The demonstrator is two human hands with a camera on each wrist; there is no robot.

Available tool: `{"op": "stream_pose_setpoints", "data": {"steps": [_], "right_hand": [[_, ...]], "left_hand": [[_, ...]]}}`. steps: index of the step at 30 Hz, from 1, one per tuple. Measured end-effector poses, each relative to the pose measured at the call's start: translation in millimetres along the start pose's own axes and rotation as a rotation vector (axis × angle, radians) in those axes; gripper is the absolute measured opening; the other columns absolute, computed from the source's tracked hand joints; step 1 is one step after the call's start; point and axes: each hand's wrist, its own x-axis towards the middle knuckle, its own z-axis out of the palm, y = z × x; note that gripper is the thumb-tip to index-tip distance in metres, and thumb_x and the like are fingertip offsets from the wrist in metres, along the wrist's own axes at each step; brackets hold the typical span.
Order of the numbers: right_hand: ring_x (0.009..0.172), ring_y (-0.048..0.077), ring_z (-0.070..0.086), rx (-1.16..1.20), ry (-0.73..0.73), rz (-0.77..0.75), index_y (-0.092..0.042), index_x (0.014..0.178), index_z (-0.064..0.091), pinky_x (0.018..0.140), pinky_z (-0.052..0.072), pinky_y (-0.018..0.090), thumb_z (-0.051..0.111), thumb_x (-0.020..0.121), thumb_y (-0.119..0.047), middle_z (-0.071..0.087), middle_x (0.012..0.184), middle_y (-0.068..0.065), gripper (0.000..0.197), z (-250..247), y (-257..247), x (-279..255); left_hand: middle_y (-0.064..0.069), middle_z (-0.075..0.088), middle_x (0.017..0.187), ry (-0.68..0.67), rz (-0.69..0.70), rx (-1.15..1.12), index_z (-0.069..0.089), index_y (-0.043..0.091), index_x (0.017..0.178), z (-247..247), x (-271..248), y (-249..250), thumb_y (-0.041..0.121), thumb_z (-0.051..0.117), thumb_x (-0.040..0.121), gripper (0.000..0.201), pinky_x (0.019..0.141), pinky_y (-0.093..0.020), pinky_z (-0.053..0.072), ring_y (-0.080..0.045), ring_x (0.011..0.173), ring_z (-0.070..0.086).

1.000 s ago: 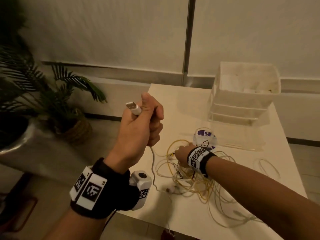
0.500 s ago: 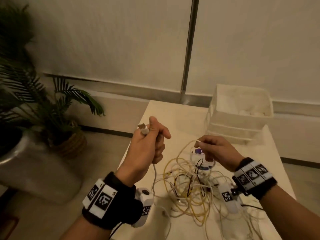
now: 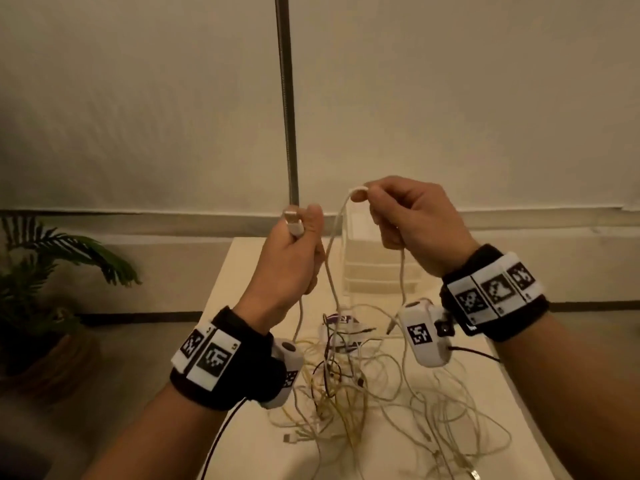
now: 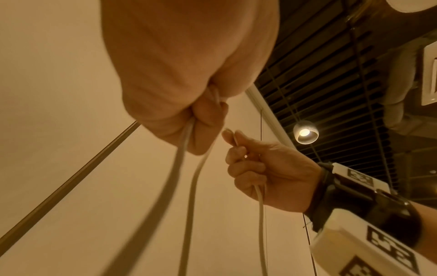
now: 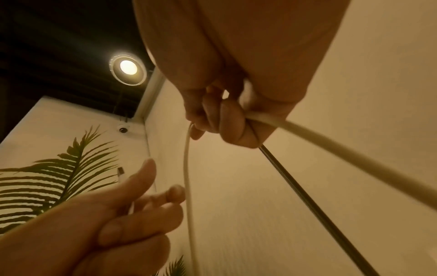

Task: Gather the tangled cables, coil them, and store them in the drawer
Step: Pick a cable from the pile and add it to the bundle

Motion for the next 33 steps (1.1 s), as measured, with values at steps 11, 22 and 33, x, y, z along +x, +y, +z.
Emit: {"op": "stream_pose_setpoints", "data": {"steps": [11, 22, 33], "right_hand": [[0.054, 0.019, 0.054, -0.261, -0.236, 0.057, -0.01, 0.106, 0.066, 0.051, 0.049, 0.03, 0.062, 0.09, -0.012, 0.065, 0.066, 0.005, 0.016, -20, 3, -9], [0.057, 0.037, 0.066, 0.39, -0.319, 0.296, -0.031, 0.118, 0.057, 0.056, 0.057, 0.045, 0.078, 0.077, -0.017, 0.064, 0.101, 0.029, 0.048, -62, 44, -90], [0.119, 0.041, 0.058, 0.478, -0.33, 0.167, -0.006, 0.124, 0.061, 0.085, 0.056, 0.051, 0.076, 0.073, -0.012, 0.055, 0.135, 0.024, 0.053, -47, 7, -66]], "left_hand": [[0.015, 0.047, 0.047, -0.032, 0.242, 0.583, 0.055, 0.014, 0.068, 1, 8, -4, 0.047, 0.039, 0.101, 0.05, 0.053, -0.03, 0.028, -0.005, 0.047, 0.036], [0.01, 0.041, 0.049, 0.193, 0.07, 0.554, 0.055, 0.014, 0.068, -31, 15, -15, 0.038, 0.041, 0.104, 0.045, 0.056, -0.033, 0.03, -0.017, 0.052, 0.038], [0.002, 0.059, 0.072, 0.029, 0.289, 0.37, 0.044, 0.037, 0.14, -9, 6, 0, 0.046, 0.032, 0.104, 0.039, 0.054, -0.027, 0.041, -0.009, 0.056, 0.047]]}}
